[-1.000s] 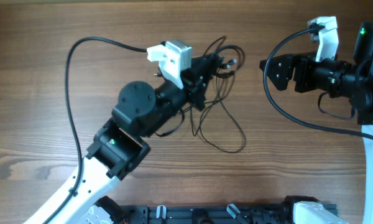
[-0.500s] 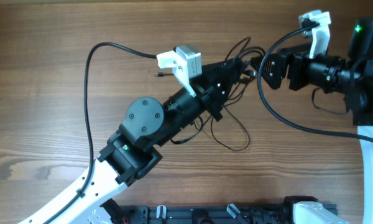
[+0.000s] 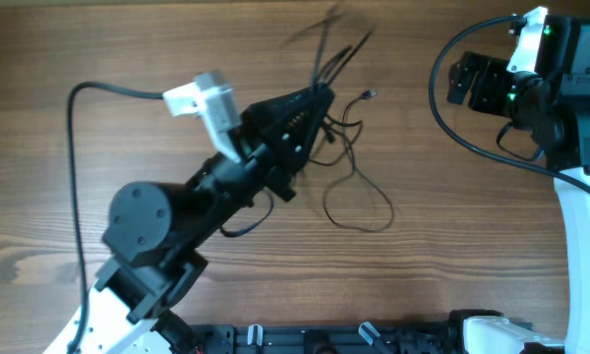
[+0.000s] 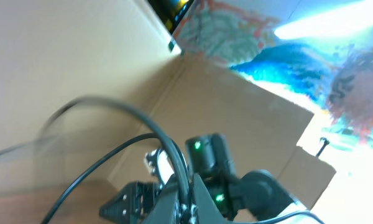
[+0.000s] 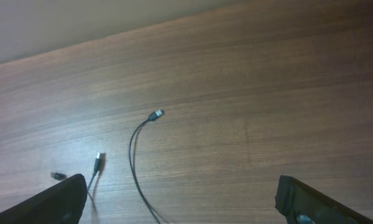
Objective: Untangle cables
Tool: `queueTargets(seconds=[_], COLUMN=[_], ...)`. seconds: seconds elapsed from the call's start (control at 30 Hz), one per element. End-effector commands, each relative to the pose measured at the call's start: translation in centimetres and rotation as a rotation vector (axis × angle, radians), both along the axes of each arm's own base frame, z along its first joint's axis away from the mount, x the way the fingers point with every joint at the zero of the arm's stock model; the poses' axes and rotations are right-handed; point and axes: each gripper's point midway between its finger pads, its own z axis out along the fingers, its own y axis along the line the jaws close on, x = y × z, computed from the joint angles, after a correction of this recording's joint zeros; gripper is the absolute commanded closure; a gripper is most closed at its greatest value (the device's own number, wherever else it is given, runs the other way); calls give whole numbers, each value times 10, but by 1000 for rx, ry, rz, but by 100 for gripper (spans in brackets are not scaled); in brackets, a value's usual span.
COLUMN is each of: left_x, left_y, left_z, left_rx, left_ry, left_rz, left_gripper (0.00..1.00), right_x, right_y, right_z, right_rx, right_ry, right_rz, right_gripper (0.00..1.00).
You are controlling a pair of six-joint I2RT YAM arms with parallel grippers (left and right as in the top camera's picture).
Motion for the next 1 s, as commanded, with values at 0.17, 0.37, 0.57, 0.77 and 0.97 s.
queueTargets(seconds=[0.17, 0.37, 0.57, 0.77, 0.97], left_x=[44, 80, 100, 78, 48], left_y=[17, 16, 73, 122, 168], left_z=[-41, -104, -190, -256, -251], left_rx=[92, 227, 436, 644, 737], left_ry=[153, 325, 606, 855, 862], left_rz=[165, 246, 479, 562, 687], left_gripper=[95, 1, 0, 0, 0], right_x=[-7, -12, -19, -28, -22], right_y=[15, 20, 20, 23, 50], right_z=[1, -3, -10, -33, -84], right_rx=[55, 62, 61, 85, 209], right_ry=[13, 35, 78, 196, 397], right_rz=[69, 100, 101, 110, 225], right_gripper=[0, 0, 0, 0, 0])
